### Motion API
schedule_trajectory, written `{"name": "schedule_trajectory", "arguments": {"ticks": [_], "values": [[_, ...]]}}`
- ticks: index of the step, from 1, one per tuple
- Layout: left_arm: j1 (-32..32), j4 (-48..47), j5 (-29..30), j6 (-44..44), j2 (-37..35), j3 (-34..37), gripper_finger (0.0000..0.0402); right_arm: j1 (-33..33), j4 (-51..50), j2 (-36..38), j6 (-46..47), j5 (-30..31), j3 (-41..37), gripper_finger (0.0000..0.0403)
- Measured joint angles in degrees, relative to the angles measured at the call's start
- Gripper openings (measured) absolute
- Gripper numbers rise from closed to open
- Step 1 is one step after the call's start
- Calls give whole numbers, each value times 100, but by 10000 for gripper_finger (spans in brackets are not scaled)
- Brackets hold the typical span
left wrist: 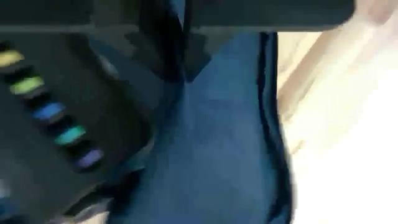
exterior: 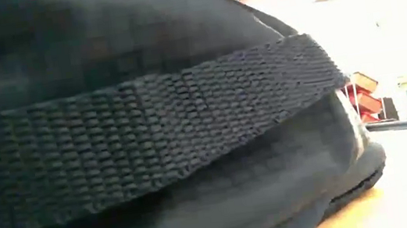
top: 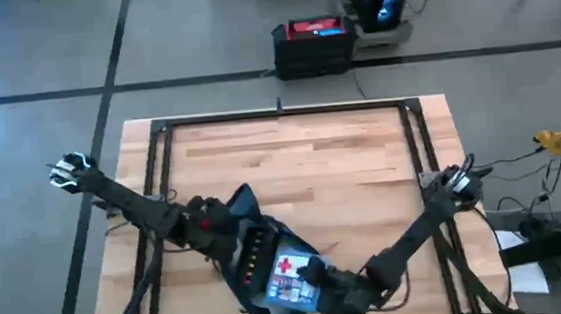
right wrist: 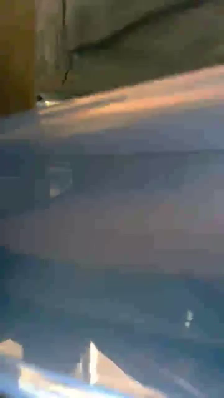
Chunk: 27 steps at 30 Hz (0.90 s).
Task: Unpack backpack
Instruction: Put the first aid kit box into the backpack
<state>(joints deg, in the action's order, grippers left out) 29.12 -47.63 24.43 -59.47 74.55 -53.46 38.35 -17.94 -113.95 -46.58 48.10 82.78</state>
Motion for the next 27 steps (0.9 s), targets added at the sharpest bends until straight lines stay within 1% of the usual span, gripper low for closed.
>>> {"name": "schedule_trajectory", "arguments": {"ticks": [2,4,5,7,9,12,16,18,20,23,27], "values": [[0,486,-33,192,10,-10,2,-130,549,-211,-496,124,9,125],[-2,776,-222,366,48,-10,1,-262,1221,-508,-1028,516,61,125],[0,876,-290,413,84,-10,1,-337,1403,-642,-1181,664,137,125],[0,915,-331,435,138,-10,0,-526,1385,-815,-1249,675,348,125],[2,919,-415,435,194,-10,0,-677,1321,-972,-1032,469,574,125],[0,959,-446,438,229,-10,0,-884,1156,-1158,-404,219,937,125],[27,1029,-512,548,229,-65,0,-1065,1050,-1228,479,99,1234,125],[53,1040,-563,653,229,-174,0,-1108,931,-1187,692,15,1350,125],[83,970,-588,758,225,-326,0,-1108,643,-1152,626,8,1487,125],[108,547,-594,941,214,-686,0,-1035,399,-1140,289,44,1713,125],[127,-211,-349,1016,192,-1182,0,-906,421,-1106,-161,405,1856,125]]}}
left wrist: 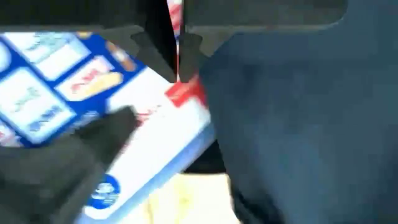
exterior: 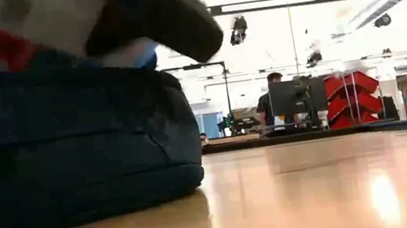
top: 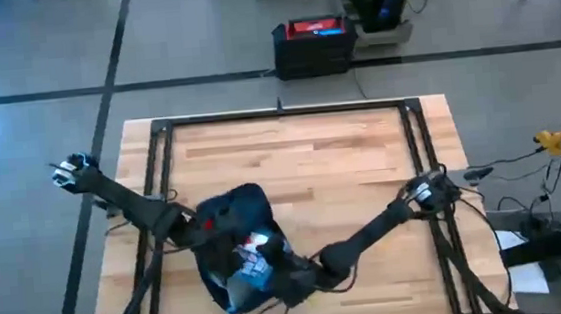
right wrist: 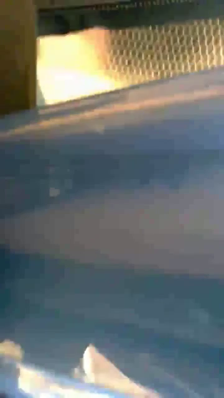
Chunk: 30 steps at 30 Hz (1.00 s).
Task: Unpack backpack
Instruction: Put the first aid kit box into the backpack
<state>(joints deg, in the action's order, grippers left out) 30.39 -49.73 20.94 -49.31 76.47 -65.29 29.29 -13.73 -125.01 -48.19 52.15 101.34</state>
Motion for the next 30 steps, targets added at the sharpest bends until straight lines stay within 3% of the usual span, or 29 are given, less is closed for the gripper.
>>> {"name": "schedule_trajectory", "arguments": {"ticks": [8,17,23,28,30], "values": [[9,-925,479,86,-2,-703,0,-200,75,-27,-330,38,158,125],[33,-1887,556,-188,-2,-1193,0,-564,401,-322,-882,-451,157,125],[30,-3319,563,-1435,-4,-992,0,-702,818,-369,-742,-969,151,125],[30,-3060,545,-1617,-2,-611,0,-880,578,-369,14,-1089,151,125],[30,-2892,435,-1617,-2,-507,0,-925,267,-364,320,-1025,153,142]]}}
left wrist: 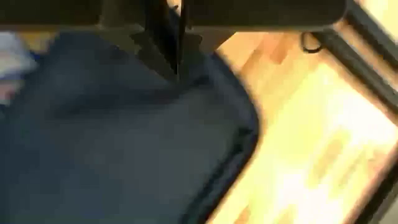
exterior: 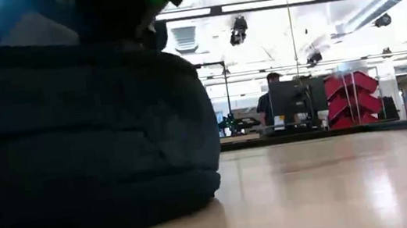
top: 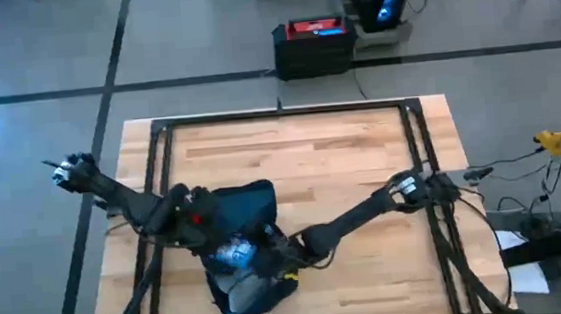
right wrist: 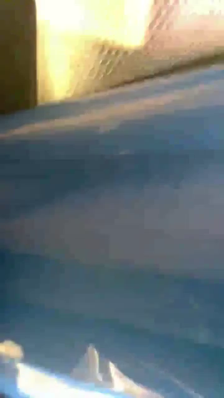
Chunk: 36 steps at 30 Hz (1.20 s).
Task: Unpack backpack
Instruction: Put the first aid kit box into the backpack
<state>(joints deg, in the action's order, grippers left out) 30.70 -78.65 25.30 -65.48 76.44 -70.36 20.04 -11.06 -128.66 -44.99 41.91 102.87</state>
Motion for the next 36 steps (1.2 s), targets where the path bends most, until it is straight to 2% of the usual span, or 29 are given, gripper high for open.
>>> {"name": "schedule_trajectory", "arguments": {"ticks": [6,13,17,23,29,36], "values": [[0,51,-77,-2,7,144,0,100,-319,16,312,24,2,247],[0,66,58,-1,7,202,0,484,-277,106,200,-127,233,307],[0,165,265,-4,7,269,0,736,-483,255,459,-266,706,321],[0,388,269,-44,7,540,0,854,-1444,297,1474,-820,1305,327],[0,457,201,-214,7,825,0,848,-1477,306,2356,-1386,1159,318],[0,452,109,-283,7,965,0,870,-1325,254,2907,-1404,1052,309]]}}
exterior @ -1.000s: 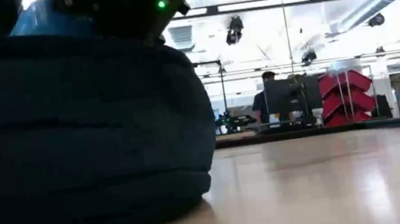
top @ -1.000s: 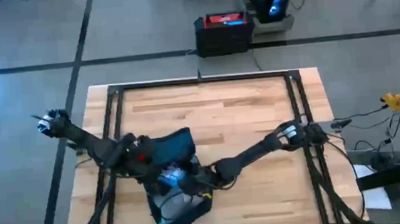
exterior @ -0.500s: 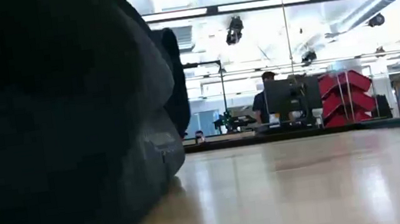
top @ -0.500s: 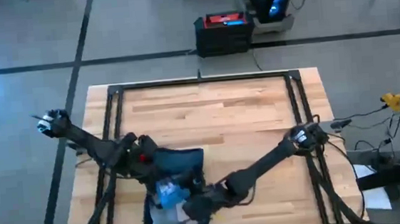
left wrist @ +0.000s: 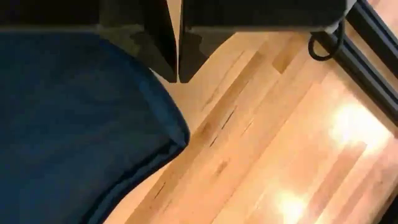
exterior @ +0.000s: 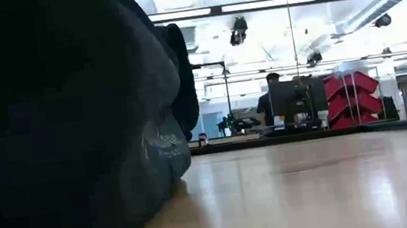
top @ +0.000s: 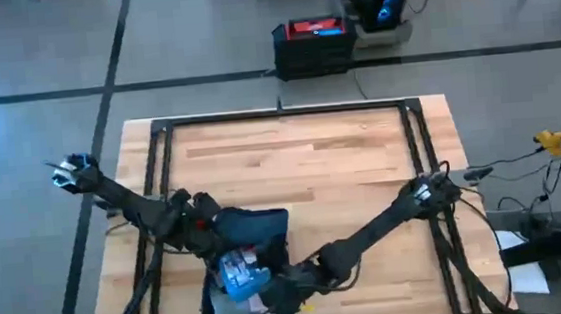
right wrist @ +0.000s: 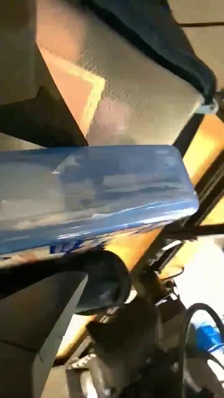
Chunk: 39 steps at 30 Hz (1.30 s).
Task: Unpack backpack
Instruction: Put the first aid kit box into the backpack, then close the dark blue backpack
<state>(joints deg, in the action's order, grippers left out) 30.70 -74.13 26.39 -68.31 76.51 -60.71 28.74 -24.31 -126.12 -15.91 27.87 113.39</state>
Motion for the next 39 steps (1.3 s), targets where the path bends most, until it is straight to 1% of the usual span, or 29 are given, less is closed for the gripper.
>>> {"name": "schedule_trajectory", "arguments": {"ticks": [1,2,5,7,10,12,14,17,18,20,23,26,28,30,31,33,35,37,39], "values": [[0,2,0,0,0,0,0,0,-22,-20,82,-36,-10,308],[0,-1,0,0,0,0,0,-1,-52,-47,185,-215,-20,308],[0,-33,-40,0,-19,0,0,4,72,-86,478,-1083,-20,308],[0,-41,-172,-2,-33,0,0,58,93,-59,602,-1430,-18,309],[0,-61,-262,-11,-37,0,0,144,-103,60,645,-1433,-18,308],[0,-68,-326,-34,-42,0,0,191,-448,255,736,-1199,-18,305],[18,-66,-408,-46,-42,0,0,226,-954,506,981,-749,-16,301],[77,-88,-517,-107,-42,0,0,191,-1998,876,1762,58,-82,291],[105,-112,-616,-132,-42,0,0,141,-2284,1006,2115,237,-167,288],[188,-241,-826,-208,-42,0,0,10,-2663,1298,2743,412,-489,280],[384,-544,-1258,-502,-46,0,0,-221,-2798,1718,3196,453,-1231,270],[655,-792,-1772,-912,-54,4,0,-460,-2564,1961,3404,373,-2013,260],[862,-743,-2037,-1107,-59,19,0,-592,-2102,1981,3420,174,-2467,252],[1057,-517,-2091,-1215,-62,72,0,-681,-1405,1931,3233,-78,-2880,241],[1147,-331,-2036,-1201,-67,125,0,-705,-1046,1914,3120,-126,-3095,234],[1334,114,-1673,-925,-79,301,0,-738,-530,1839,3026,-166,-3404,215],[1482,606,-1395,-483,-111,570,0,-763,-304,1824,3031,-143,-3624,186],[1581,1040,-1159,-236,-154,875,0,-805,-102,1826,3028,-82,-3771,144],[1635,1261,-974,-160,-194,1196,0,-839,196,1829,2930,-68,-3868,94]]}}
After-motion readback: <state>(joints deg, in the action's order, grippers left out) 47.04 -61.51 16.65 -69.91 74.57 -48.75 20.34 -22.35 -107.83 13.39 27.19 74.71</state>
